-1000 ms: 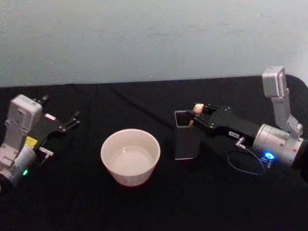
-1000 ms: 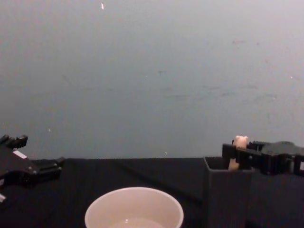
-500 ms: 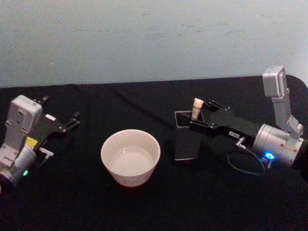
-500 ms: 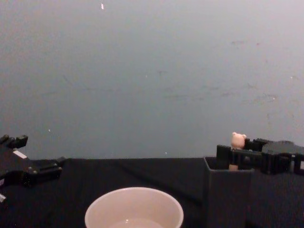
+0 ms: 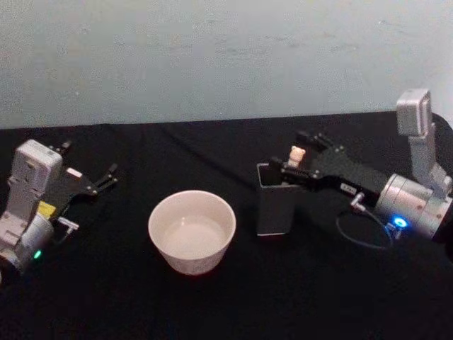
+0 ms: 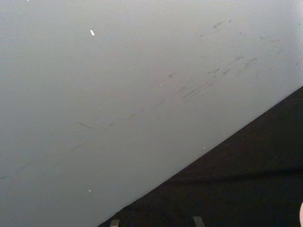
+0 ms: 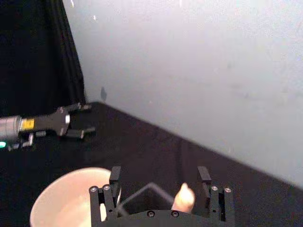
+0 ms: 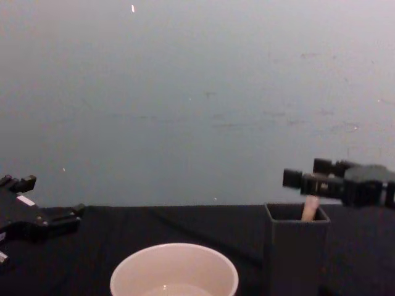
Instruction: Pick up the stirring spoon with one hand, stir inside the cup, then place it back in its original position.
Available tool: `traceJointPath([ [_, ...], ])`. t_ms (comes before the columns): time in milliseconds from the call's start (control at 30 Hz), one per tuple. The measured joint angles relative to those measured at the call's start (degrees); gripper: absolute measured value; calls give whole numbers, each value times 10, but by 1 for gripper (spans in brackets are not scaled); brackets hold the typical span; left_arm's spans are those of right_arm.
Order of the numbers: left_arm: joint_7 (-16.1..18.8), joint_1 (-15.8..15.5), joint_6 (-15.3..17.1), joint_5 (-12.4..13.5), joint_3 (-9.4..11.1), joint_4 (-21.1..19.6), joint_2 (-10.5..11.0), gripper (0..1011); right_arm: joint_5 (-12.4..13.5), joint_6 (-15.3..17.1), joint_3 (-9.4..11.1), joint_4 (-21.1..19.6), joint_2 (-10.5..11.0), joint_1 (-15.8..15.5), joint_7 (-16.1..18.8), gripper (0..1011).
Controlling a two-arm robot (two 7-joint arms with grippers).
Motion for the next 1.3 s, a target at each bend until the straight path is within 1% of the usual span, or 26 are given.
traceJointPath([
  [100, 0, 0, 0, 0, 0, 0, 0, 1001, 0, -14, 10, -12, 0, -3, -6, 1002],
  [133, 0, 0, 0, 0, 0, 0, 0, 1001, 0, -24, 19, -19, -1, -6, -14, 1002],
  [233, 0, 0, 0, 0, 0, 0, 0, 1001, -4, -39, 32, -29, -4, -11, -33, 1002],
  [267, 0, 0, 0, 0, 0, 0, 0, 1001, -13, -50, 41, -34, -7, -14, -52, 1002],
  [333, 0, 0, 0, 0, 0, 0, 0, 1002, -27, -59, 49, -37, -11, -18, -76, 1002],
  [367, 0, 0, 0, 0, 0, 0, 0, 1001, -43, -65, 55, -37, -16, -21, -102, 1002],
  [400, 0, 0, 0, 0, 0, 0, 0, 1001, -52, -66, 57, -37, -19, -22, -116, 1002],
  [433, 0, 0, 0, 0, 0, 0, 0, 1001, -60, -66, 58, -36, -21, -23, -127, 1002],
  [467, 0, 0, 0, 0, 0, 0, 0, 1001, -77, -66, 59, -28, -26, -23, -151, 1002],
  [533, 0, 0, 0, 0, 0, 0, 0, 1001, -95, -64, 59, -19, -31, -23, -173, 1002],
  [567, 0, 0, 0, 0, 0, 0, 0, 1001, -110, -61, 58, -8, -36, -23, -190, 1002],
  [667, 0, 0, 0, 0, 0, 0, 0, 1001, -129, -57, 54, 9, -44, -23, -210, 1002],
  [700, 0, 0, 0, 0, 0, 0, 0, 1001, -140, -53, 52, 23, -49, -22, -219, 1002],
  [833, 0, 0, 0, 0, 0, 0, 0, 1001, -158, -48, 45, 48, -58, -19, -230, 1002],
  [900, 0, 0, 0, 0, 0, 0, 0, 1001, -169, -43, 41, 68, -65, -17, -234, 1000],
  [1000, 0, 0, 0, 0, 0, 0, 0, 1001, -178, -39, 38, 84, -72, -14, -235, 1002],
  [1067, 0, 0, 0, 0, 0, 0, 0, 1001, -180, -37, 38, 88, -73, -13, -235, 1002],
  [1300, 0, 0, 0, 0, 0, 0, 0, 1001, -179, -37, 38, 84, -72, -13, -235, 1002],
])
